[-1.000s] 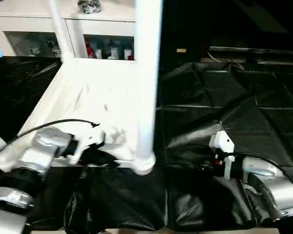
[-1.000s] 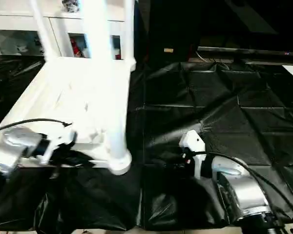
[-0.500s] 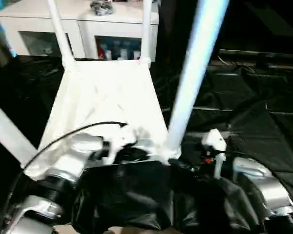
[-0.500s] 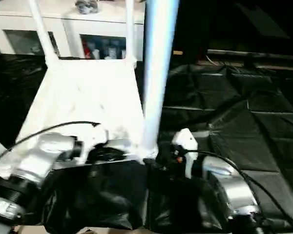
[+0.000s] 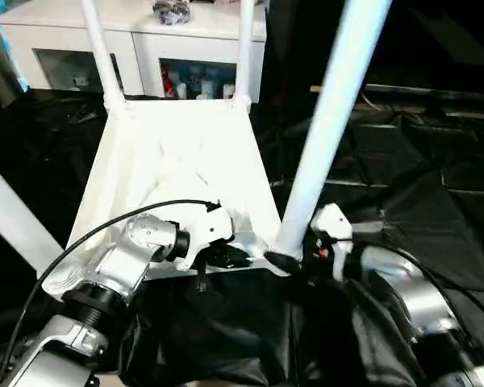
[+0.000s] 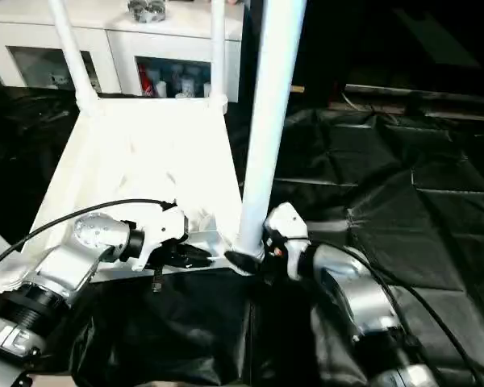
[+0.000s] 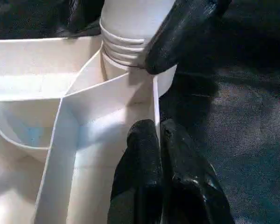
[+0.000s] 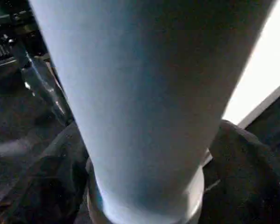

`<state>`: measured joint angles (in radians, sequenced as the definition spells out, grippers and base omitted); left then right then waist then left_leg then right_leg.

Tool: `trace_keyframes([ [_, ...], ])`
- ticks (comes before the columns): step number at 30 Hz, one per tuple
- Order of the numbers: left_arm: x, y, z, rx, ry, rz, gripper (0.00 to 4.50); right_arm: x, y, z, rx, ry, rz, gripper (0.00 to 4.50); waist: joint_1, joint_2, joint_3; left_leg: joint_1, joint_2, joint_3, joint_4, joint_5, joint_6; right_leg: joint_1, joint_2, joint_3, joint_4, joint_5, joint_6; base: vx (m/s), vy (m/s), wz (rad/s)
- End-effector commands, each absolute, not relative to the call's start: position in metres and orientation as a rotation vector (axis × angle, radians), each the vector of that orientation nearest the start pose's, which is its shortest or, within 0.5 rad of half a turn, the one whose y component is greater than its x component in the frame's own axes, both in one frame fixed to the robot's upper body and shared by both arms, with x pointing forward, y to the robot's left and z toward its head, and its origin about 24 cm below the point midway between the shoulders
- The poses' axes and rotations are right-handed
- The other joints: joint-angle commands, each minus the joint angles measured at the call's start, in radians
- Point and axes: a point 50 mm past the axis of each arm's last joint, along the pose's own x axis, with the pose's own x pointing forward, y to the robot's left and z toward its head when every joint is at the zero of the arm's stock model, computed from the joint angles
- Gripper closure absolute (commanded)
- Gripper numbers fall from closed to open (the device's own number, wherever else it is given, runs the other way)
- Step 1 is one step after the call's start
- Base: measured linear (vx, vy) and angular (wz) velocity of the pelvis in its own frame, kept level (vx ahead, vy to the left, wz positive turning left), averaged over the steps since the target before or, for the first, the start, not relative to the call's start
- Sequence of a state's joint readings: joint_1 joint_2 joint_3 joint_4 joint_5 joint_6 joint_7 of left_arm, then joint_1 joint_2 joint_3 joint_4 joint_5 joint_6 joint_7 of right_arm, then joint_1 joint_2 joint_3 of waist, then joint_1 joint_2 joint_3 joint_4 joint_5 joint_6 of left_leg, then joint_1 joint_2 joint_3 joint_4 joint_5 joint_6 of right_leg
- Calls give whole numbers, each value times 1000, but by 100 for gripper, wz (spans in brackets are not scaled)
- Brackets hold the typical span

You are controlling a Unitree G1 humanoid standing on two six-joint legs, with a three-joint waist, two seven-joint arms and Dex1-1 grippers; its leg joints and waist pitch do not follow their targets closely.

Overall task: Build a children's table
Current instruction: Rotate table base, then rotate leg to tighten

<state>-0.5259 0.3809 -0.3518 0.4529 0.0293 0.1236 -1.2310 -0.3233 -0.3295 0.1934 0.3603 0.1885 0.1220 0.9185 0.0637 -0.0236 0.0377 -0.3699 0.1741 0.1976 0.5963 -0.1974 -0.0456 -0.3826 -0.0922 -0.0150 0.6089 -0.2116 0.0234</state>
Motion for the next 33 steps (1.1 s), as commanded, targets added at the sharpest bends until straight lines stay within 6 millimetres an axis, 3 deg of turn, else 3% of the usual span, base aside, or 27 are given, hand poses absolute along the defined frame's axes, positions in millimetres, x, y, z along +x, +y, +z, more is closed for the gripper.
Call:
trace_keyframes([
  [1,284,122,20,460,626,-1507,450,287,-141,31,-141,299,1069,88,-6,0,-45,15,55,-22,-87,-232,28,21,-47,27,-69,-130,-253,0,0,0],
  [7,286,127,23,439,636,-1508,450,288,-140,28,-145,311,1085,134,-8,-1,-40,18,58,-25,-92,-298,7,16,-50,29,-79,-239,-235,0,0,0],
  [13,288,128,24,393,619,-1477,450,288,-136,25,-97,305,1078,169,-10,-1,-41,16,57,-25,-93,-282,7,18,-49,29,-76,-209,-237,0,0,0],
  [16,291,124,23,380,605,-1439,450,289,-134,21,-70,299,1039,175,-13,-1,-39,17,57,-25,-94,-303,5,14,-49,29,-80,-237,-239,0,0,0],
  [18,295,117,21,377,592,-1372,450,292,-131,14,-57,303,929,175,-15,1,-36,19,58,-26,-98,-339,-9,10,-52,30,-87,-301,-226,0,0,0],
  [19,297,112,20,370,586,-1333,450,293,-129,10,-52,307,877,175,-19,1,-32,22,56,-30,-99,-388,-31,3,-53,30,-95,-393,-203,0,0,0],
  [20,301,105,19,361,574,-1286,450,294,-125,5,-34,313,813,175,-20,-1,-31,23,56,-32,-100,-402,-36,3,-53,29,-98,-422,-192,0,0,0],
  [22,307,91,19,345,550,-1216,450,297,-116,-2,10,326,725,175,-25,2,-28,29,56,-37,-101,-448,-53,-8,-56,29,-107,-501,-167,-51,4,-1],
  [23,310,80,20,329,534,-1183,450,299,-106,-5,46,339,670,175,-33,6,-23,36,53,-43,-101,-516,-64,-18,-54,25,-119,-589,-137,-61,10,1],
  [24,310,75,21,324,526,-1185,450,300,-101,-6,54,347,638,176,-37,8,-23,38,51,-46,-101,-536,-67,-20,-54,22,-123,-615,-126,-53,14,-2],
  [25,310,68,22,326,515,-1181,450,302,-95,-6,50,351,614,176,-43,8,-25,34,50,-54,-103,-550,-68,-13,-56,18,-126,-642,-107,-53,14,-2],
  [27,310,62,23,329,504,-1186,450,303,-88,-5,44,348,605,176,-49,9,-29,25,50,-58,-112,-537,-68,-4,-55,14,-128,-614,-93,0,0,0],
  [29,306,48,24,351,479,-1239,450,304,-65,3,38,299,669,176,-48,16,-33,28,52,-56,-116,-531,-65,-5,-53,14,-130,-541,-109,0,0,0],
  [30,304,46,25,363,476,-1265,450,304,-61,6,38,280,693,176,-50,14,-34,25,52,-56,-118,-527,-62,-3,-52,13,-128,-516,-115,0,0,0],
  [31,302,46,24,371,481,-1286,450,304,-59,8,31,264,715,120,-49,15,-32,25,53,-53,-120,-532,-61,-5,-49,14,-127,-472,-129,0,0,0],
  [33,300,47,24,379,489,-1311,450,304,-59,11,27,251,740,106,-47,12,-32,29,53,-50,-118,-538,-55,-8,-51,17,-126,-460,-141,0,0,0],
])
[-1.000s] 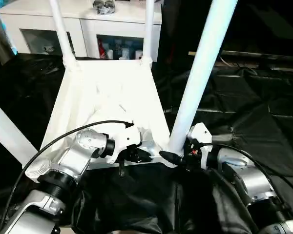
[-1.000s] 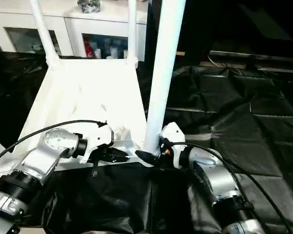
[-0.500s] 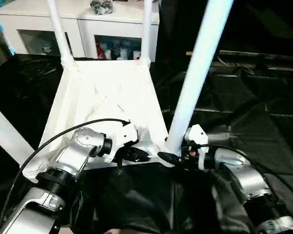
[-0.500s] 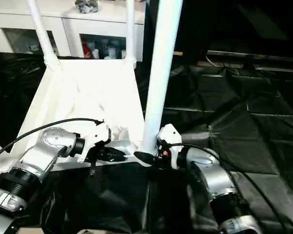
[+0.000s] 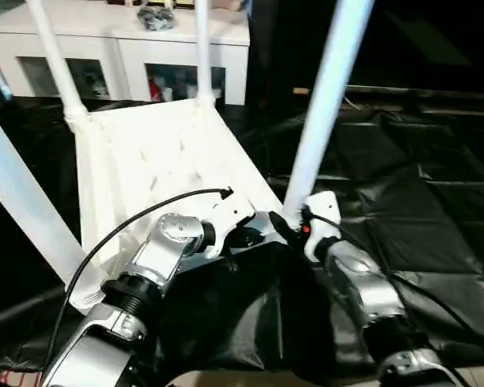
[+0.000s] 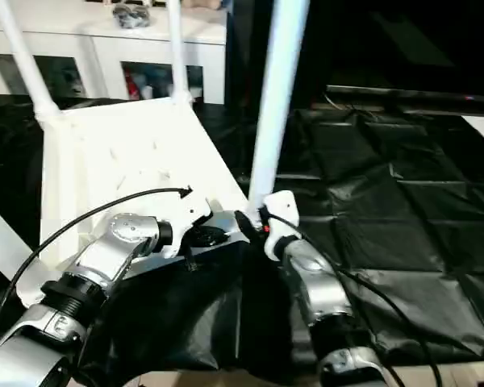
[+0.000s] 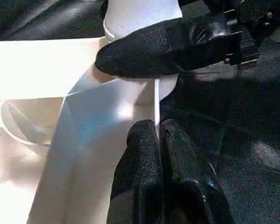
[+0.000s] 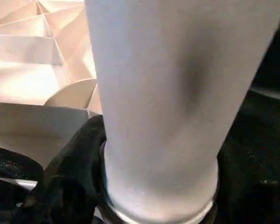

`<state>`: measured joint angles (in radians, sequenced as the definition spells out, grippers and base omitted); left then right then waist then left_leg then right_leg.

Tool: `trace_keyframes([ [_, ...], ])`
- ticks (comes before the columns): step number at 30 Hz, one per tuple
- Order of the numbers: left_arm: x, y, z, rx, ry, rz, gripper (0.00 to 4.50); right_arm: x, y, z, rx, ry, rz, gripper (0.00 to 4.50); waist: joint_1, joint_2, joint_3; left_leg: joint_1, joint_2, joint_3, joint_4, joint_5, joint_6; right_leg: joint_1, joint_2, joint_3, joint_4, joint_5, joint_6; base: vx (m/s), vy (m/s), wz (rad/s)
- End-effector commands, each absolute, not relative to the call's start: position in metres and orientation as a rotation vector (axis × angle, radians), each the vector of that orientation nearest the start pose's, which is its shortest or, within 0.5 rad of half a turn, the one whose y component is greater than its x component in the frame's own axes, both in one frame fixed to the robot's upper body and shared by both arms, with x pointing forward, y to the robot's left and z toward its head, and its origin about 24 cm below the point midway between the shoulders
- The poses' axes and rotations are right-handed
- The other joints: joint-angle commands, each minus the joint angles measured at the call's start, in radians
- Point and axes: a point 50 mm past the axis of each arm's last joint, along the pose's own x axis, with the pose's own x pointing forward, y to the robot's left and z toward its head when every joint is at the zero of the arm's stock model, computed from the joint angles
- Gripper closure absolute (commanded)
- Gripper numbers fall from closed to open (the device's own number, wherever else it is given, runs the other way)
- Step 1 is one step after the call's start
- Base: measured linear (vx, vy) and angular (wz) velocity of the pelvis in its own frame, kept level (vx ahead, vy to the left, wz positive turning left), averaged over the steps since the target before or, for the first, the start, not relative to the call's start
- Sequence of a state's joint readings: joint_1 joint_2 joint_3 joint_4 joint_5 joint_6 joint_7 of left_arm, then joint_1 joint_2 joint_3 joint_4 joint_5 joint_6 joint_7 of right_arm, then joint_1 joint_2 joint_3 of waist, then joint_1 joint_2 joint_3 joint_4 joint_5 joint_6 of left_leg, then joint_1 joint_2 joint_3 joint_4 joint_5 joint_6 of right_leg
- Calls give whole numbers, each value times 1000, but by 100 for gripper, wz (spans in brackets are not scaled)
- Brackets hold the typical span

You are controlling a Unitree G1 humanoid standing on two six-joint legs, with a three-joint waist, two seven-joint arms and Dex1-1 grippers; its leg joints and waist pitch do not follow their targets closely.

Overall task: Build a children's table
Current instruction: Rotate leg to tighten

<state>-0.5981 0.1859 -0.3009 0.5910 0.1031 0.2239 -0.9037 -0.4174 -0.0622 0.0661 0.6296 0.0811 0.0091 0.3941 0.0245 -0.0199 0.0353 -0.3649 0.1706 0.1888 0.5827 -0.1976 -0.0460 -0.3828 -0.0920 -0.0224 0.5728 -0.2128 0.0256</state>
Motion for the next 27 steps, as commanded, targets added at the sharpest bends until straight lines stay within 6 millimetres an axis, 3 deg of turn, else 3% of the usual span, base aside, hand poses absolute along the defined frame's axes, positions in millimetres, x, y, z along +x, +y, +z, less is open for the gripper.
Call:
trace_keyframes([
  [1,296,52,24,391,495,-1364,450,303,-60,15,38,230,791,106,-8,8,-30,23,57,-40,-104,-533,-52,-7,-52,25,-89,-453,-147,0,0,0],
  [3,292,58,25,402,489,-1423,450,302,-64,20,46,215,843,85,-7,8,-34,15,58,-39,-106,-496,-40,1,-53,28,-83,-405,-157,0,0,0],
  [4,289,65,26,409,485,-1468,450,301,-69,23,25,207,894,62,-1,7,-40,7,61,-34,-104,-403,-20,12,-52,30,-71,-286,-180,0,0,0],
  [9,285,84,29,426,488,-1530,450,297,-88,30,-20,217,1035,50,8,7,-47,13,61,-16,-90,-289,29,15,-48,32,-55,-152,-233,64,-27,3],
  [11,285,95,30,445,500,-1537,450,294,-101,31,-37,248,1107,50,16,6,-51,11,59,-9,-78,-164,67,25,-46,29,-38,-4,-272,65,-28,3],
  [13,285,107,32,458,514,-1564,450,288,-114,31,-62,297,1193,50,19,8,-53,10,59,-8,-73,-110,92,30,-45,25,-29,67,-293,0,0,0],
  [15,285,113,33,470,520,-1579,450,286,-122,31,-83,324,1227,50,28,12,-51,15,62,-4,-71,-111,99,30,-44,20,-27,79,-310,0,0,0],
  [17,286,118,34,481,525,-1584,450,287,-128,31,-97,339,1236,50,34,7,-51,18,67,0,-72,-126,91,28,-44,19,-26,59,-314,0,0,0],
  [22,286,125,38,470,534,-1624,450,290,-138,36,-119,352,1253,110,38,5,-47,19,68,-1,-79,-185,45,27,-49,18,-33,-60,-294,0,0,0],
  [27,286,129,37,471,552,-1633,450,289,-139,36,-134,365,1287,148,38,2,-49,19,67,-1,-76,-170,41,27,-50,19,-32,-58,-287,0,0,0],
])
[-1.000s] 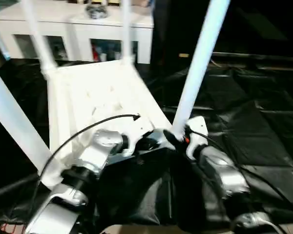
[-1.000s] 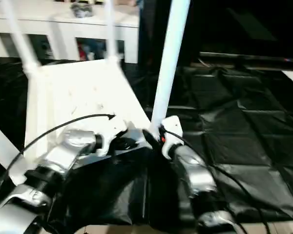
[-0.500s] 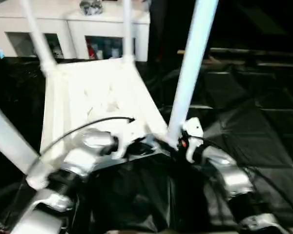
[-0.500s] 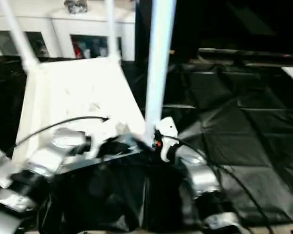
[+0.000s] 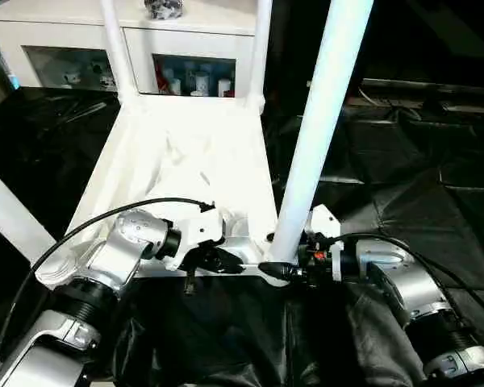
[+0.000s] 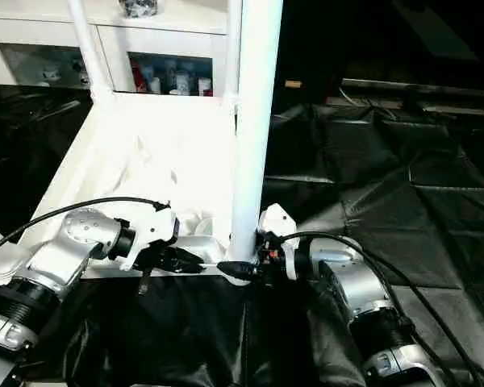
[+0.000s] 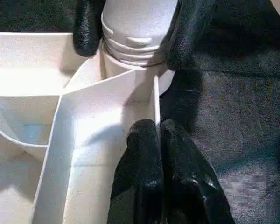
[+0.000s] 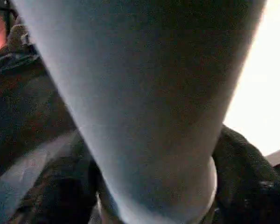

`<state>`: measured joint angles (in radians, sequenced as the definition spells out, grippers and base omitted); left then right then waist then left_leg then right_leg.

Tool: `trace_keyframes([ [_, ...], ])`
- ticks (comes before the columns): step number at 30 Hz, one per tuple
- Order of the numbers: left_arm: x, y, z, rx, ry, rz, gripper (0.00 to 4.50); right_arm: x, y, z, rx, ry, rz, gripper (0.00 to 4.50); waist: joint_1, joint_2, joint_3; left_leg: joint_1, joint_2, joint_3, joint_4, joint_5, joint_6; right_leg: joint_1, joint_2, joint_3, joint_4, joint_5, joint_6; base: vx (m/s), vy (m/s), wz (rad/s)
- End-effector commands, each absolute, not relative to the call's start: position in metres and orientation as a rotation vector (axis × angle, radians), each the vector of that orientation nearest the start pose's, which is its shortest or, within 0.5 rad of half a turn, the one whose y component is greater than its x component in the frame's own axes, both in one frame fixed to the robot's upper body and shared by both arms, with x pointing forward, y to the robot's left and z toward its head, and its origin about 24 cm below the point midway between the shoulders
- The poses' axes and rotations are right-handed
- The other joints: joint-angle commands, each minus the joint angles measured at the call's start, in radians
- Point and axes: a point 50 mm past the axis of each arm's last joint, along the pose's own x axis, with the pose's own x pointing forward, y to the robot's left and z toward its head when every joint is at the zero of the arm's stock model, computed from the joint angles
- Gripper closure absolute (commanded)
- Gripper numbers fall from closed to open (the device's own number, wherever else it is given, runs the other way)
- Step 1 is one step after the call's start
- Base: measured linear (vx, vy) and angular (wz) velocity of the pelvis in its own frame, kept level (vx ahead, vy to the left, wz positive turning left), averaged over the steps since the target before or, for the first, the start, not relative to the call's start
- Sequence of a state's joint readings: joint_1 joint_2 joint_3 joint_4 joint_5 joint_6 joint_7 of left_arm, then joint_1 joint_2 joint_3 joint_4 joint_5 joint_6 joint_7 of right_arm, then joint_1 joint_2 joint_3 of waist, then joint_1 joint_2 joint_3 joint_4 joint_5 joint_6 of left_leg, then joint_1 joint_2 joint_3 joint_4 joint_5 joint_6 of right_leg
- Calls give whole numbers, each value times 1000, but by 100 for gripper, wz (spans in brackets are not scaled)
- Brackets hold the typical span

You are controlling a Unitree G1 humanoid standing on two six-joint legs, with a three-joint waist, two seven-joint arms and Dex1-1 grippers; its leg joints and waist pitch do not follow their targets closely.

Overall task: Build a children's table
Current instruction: Rotate leg to tighten

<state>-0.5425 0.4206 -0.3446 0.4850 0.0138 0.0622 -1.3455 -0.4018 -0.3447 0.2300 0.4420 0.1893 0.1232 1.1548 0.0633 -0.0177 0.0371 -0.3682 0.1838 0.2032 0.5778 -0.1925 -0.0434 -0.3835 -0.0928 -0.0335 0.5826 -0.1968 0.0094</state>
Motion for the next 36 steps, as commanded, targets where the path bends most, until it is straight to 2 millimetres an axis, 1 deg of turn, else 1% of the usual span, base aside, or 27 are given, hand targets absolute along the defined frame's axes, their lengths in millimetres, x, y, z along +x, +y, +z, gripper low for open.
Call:
trace_keyframes([
  [1,286,129,37,471,553,-1632,450,289,-139,36,-135,366,1290,160,0,0,-51,21,54,-15,-70,-161,42,29,-50,29,-39,-57,-274,0,0,0],
  [5,287,130,37,454,552,-1612,450,287,-136,34,-121,365,1300,175,2,-1,-53,20,53,-13,-66,-139,53,31,-50,27,-35,-30,-281,0,0,0],
  [9,289,128,37,440,543,-1581,450,286,-133,32,-103,355,1287,177,2,-1,-51,20,55,-14,-67,-151,47,30,-50,26,-37,-57,-278,0,0,0],
  [10,295,124,37,419,531,-1507,450,287,-129,30,-66,334,1237,178,0,-3,-50,20,55,-12,-68,-159,44,27,-51,28,-38,-67,-279,0,0,0],
  [11,296,122,37,410,525,-1494,450,288,-128,29,-60,330,1211,178,2,-3,-49,21,55,-14,-69,-168,39,27,-53,28,-41,-84,-276,0,0,0],
  [12,299,116,39,387,507,-1457,450,291,-124,25,-43,320,1143,178,-3,-4,-46,19,53,-14,-72,-196,28,25,-52,30,-46,-130,-267,0,0,0],
  [13,302,110,39,372,492,-1430,450,293,-121,22,-29,310,1089,178,-5,-3,-42,23,53,-16,-75,-247,5,17,-55,32,-55,-208,-258,0,0,0],
  [14,302,107,40,363,485,-1420,450,294,-120,20,-21,312,1054,178,-6,-5,-40,23,53,-19,-77,-276,-6,19,-57,31,-60,-256,-246,0,0,0],
  [15,305,95,41,341,463,-1389,450,298,-113,13,-5,317,939,178,-10,-4,-39,24,54,-22,-80,-308,-24,17,-59,32,-65,-327,-221,-55,-10,-1],
  [16,306,87,41,339,456,-1362,450,299,-108,9,2,325,870,178,-15,-6,-36,23,53,-27,-84,-338,-39,14,-59,31,-72,-387,-197,-55,-10,-1],
  [17,306,82,41,341,452,-1348,450,300,-104,6,10,332,826,178,-18,-4,-36,20,52,-30,-85,-346,-45,16,-60,30,-73,-413,-184,0,0,0],
  [18,307,77,40,344,448,-1334,450,301,-101,4,19,338,785,178,-26,-5,-36,20,51,-34,-88,-360,-58,12,-58,29,-76,-441,-164,0,0,0],
  [19,308,72,40,341,447,-1319,450,302,-97,3,33,341,749,178,-32,-7,-35,22,49,-36,-87,-386,-56,10,-58,27,-82,-475,-150,0,0,0],
  [20,308,65,39,334,444,-1303,450,303,-90,1,61,349,700,178,-33,-3,-34,22,49,-37,-87,-391,-56,9,-59,28,-84,-485,-144,0,0,0],
  [21,308,58,39,337,435,-1289,450,303,-83,1,71,353,666,178,-36,-4,-34,24,49,-36,-87,-399,-55,3,-57,30,-88,-493,-138,0,0,0],
  [23,305,51,38,361,423,-1300,450,301,-71,3,68,327,701,178,-35,-4,-34,24,47,-38,-87,-410,-49,2,-57,28,-93,-519,-123,0,0,0],
  [24,305,51,38,361,423,-1300,450,301,-71,3,68,327,701,178,-34,-4,-34,25,47,-37,-87,-411,-46,1,-57,29,-95,-520,-121,0,0,0],
  [25,302,50,37,384,426,-1326,450,300,-66,5,55,309,740,122,-35,-3,-34,24,47,-38,-88,-415,-43,1,-56,29,-94,-513,-119,0,0,0],
  [26,301,50,36,392,429,-1333,450,299,-65,6,62,305,753,108,-34,-3,-35,23,48,-38,-88,-414,-42,1,-55,29,-94,-505,-119,0,0,0],
  [28,299,52,35,406,437,-1347,450,299,-64,8,83,296,779,102,-34,-2,-35,22,49,-38,-90,-414,-40,2,-55,29,-91,-482,-126,0,0,0],
  [29,298,55,35,412,441,-1351,450,299,-65,11,64,285,802,102,-34,0,-36,20,50,-37,-90,-403,-38,3,-53,30,-87,-440,-139,0,0,0],
  [30,298,56,35,414,442,-1355,450,299,-66,11,57,283,810,88,-33,0,-37,19,51,-36,-90,-397,-37,5,-53,30,-85,-423,-145,0,0,0],
  [32,297,62,36,424,444,-1378,450,298,-71,14,21,272,862,64,-33,-1,-40,16,51,-34,-90,-366,-30,11,-51,30,-78,-360,-158,0,0,0],
  [33,296,65,36,428,444,-1393,450,297,-74,16,7,269,899,64,-31,0,-42,16,51,-33,-88,-350,-26,12,-50,30,-75,-328,-166,0,0,0],
  [34,295,67,36,431,444,-1403,450,296,-76,18,0,268,925,54,-29,0,-46,16,51,-27,-84,-295,-10,17,-47,31,-65,-220,-195,0,0,0],
  [35,295,71,36,435,445,-1420,450,295,-80,20,-19,263,970,54,-29,1,-47,14,50,-25,-81,-278,-3,19,-47,32,-62,-188,-205,0,0,0],
  [36,293,76,37,440,442,-1449,450,293,-86,22,-39,266,1017,54,-27,-1,-48,11,49,-25,-78,-240,13,26,-46,29,-55,-132,-219,0,0,0],
])
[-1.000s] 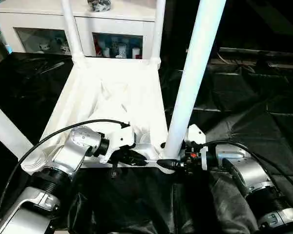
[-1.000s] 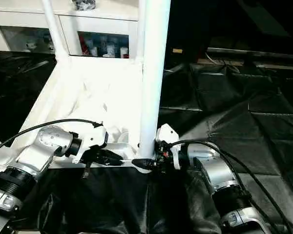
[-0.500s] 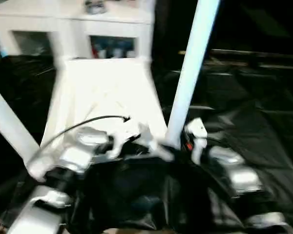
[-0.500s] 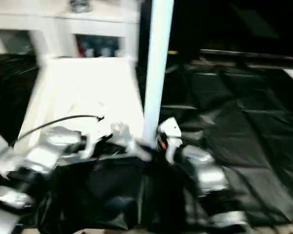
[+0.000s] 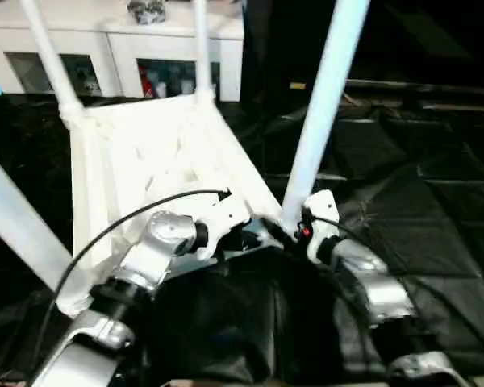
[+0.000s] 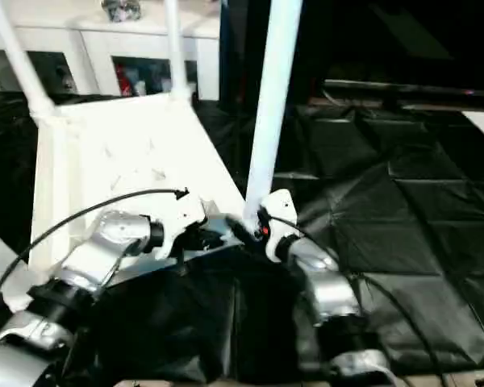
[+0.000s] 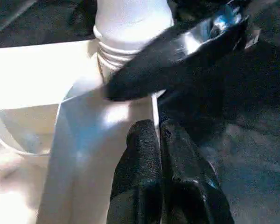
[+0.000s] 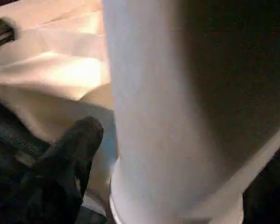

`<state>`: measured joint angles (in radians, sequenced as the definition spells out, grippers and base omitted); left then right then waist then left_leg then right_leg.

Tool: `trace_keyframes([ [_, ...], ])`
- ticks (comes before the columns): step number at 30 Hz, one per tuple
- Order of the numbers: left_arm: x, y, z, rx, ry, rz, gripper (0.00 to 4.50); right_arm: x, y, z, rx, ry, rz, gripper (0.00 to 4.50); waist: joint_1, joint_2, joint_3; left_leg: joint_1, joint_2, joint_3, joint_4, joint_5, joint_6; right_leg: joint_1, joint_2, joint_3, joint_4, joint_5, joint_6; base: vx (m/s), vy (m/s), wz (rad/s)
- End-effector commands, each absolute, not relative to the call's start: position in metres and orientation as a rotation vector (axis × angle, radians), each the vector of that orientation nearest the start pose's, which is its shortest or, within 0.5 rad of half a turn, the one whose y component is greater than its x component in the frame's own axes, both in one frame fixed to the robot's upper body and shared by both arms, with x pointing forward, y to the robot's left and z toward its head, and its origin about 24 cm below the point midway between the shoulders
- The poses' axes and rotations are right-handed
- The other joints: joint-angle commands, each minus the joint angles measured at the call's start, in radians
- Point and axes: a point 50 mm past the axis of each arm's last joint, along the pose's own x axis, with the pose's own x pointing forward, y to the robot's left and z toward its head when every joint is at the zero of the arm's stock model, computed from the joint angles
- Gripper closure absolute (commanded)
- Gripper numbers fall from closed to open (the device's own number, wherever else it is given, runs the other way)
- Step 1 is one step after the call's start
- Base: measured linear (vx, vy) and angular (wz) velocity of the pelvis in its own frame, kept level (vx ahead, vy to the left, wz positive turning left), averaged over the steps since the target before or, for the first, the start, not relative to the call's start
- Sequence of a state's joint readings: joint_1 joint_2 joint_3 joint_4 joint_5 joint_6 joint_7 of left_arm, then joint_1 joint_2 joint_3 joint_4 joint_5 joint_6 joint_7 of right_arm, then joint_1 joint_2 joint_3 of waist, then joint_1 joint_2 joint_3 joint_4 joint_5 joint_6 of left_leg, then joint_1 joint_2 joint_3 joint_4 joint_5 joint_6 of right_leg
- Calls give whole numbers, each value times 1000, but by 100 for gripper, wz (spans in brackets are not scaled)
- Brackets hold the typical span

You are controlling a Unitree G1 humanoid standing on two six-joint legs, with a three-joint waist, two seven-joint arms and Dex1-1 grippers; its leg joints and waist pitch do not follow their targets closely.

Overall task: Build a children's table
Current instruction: Rotate leg to tighten

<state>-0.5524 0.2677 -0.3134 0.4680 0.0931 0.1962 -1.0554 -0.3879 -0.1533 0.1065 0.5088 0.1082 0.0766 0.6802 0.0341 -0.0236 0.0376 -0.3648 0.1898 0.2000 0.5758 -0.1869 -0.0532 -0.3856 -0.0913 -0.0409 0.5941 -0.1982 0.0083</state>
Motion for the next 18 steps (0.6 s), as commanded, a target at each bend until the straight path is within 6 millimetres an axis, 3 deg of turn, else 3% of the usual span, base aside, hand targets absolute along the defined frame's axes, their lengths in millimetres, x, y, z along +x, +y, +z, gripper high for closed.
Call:
trace_keyframes([
  [1,292,79,37,443,441,-1469,450,293,-91,23,-53,268,1045,54,3,6,-51,7,43,-20,-72,-213,40,31,-46,35,-60,-76,-235,0,0,0],
  [6,287,101,40,458,473,-1556,450,286,-115,33,-63,310,1222,54,10,5,-51,11,46,-16,-66,-167,80,35,-47,33,-49,-4,-279,0,0,0],
  [9,288,111,41,467,490,-1569,450,283,-123,35,-88,336,1275,54,19,6,-48,14,49,-14,-68,-182,72,33,-47,32,-51,-44,-278,0,0,0],
  [13,288,119,41,477,514,-1600,450,282,-127,38,-80,348,1311,80,27,6,-46,17,51,-14,-73,-232,28,29,-51,34,-57,-136,-261,0,0,0],
  [16,287,124,42,473,538,-1634,450,280,-129,40,-78,361,1346,112,30,11,-48,17,50,-13,-72,-210,25,30,-49,33,-52,-100,-262,0,0,0],
  [18,287,125,42,476,540,-1638,450,280,-129,40,-77,362,1351,128,30,8,-51,16,49,-13,-69,-191,29,32,-48,32,-48,-63,-271,0,0,0],
])
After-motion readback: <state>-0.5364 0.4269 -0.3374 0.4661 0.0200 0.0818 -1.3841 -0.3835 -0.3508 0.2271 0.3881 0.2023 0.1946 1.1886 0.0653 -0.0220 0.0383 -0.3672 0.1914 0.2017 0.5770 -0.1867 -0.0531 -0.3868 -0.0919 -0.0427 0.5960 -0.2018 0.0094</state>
